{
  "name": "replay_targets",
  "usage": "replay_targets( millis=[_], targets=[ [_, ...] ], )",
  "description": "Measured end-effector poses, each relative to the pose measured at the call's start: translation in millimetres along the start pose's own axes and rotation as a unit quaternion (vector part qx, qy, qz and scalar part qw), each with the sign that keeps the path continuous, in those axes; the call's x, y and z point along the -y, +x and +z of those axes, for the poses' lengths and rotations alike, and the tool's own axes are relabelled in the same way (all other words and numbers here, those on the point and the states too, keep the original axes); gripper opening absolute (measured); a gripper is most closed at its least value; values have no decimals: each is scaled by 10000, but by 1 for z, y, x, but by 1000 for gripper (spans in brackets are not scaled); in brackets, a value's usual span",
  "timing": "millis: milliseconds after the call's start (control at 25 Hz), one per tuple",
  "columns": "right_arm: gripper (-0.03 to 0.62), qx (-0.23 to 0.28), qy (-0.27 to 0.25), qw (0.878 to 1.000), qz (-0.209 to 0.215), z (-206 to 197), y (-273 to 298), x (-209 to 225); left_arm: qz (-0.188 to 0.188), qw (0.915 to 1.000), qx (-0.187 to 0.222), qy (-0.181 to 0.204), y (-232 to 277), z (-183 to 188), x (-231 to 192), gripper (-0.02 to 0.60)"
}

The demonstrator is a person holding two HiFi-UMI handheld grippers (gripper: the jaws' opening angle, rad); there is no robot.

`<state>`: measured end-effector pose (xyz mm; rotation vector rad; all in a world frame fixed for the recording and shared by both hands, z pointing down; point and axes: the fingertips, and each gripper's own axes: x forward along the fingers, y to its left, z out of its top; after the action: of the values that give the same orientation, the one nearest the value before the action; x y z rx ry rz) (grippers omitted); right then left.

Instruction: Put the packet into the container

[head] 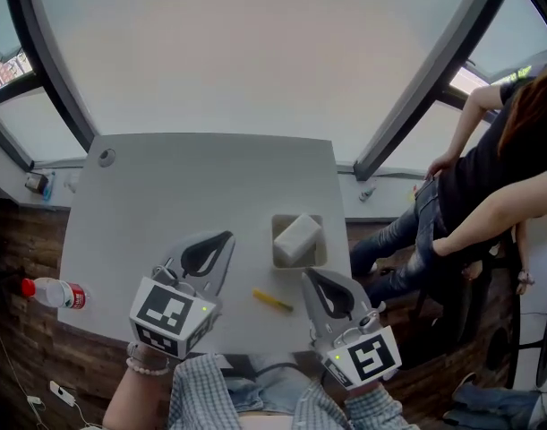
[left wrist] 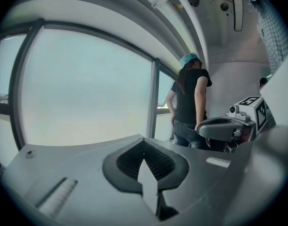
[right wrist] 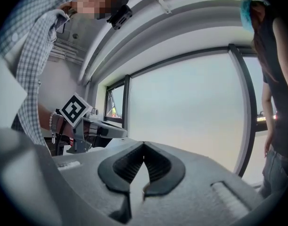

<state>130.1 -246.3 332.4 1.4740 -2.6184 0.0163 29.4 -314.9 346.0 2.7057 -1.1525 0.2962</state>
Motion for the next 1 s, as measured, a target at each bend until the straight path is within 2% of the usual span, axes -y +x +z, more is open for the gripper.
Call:
replay_targets(
  millis=[160,320,520,800,1000],
  targets=[
    [-2,98,-33,9999,109,6,5,-10,108,9998,158,-113,-27,4,-4,3],
    [-2,162,-71,9997,182,10,10,-15,467,9985,299,-17,-57,10,-14,2],
    [-2,256,-162,9993,211,17,15,-16,713,9963,449,-194,-84,13,-26,3],
    [-2,331,-288,9986,297,25,17,-25,861,9943,555,-303,-105,11,-31,3],
    [-3,281,-345,9985,325,22,16,-31,780,9949,545,-325,-108,7,-27,3]
  ],
)
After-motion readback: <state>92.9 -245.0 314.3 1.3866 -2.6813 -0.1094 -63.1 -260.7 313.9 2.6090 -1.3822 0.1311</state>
